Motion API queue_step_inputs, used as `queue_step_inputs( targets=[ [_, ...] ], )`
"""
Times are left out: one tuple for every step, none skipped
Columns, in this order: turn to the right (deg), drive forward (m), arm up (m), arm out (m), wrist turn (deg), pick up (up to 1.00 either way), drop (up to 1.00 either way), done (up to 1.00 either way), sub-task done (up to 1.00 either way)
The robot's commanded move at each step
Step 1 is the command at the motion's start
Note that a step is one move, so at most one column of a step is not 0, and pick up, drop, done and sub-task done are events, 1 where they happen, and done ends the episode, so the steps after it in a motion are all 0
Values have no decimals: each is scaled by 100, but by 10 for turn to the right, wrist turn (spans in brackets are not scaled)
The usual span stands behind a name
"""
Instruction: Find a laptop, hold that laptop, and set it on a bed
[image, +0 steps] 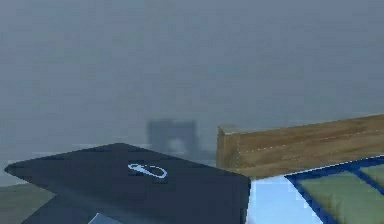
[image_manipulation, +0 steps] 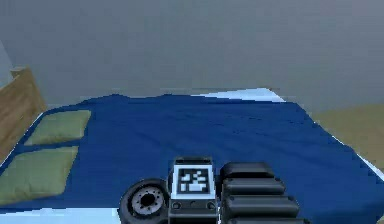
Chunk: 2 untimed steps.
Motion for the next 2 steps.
queue_step_inputs(
  targets=[
    [-120, 0, 0, 0, 0, 0, 0, 0, 0],
    [0, 0, 0, 48, 0, 0, 0, 0, 0]
  ],
)
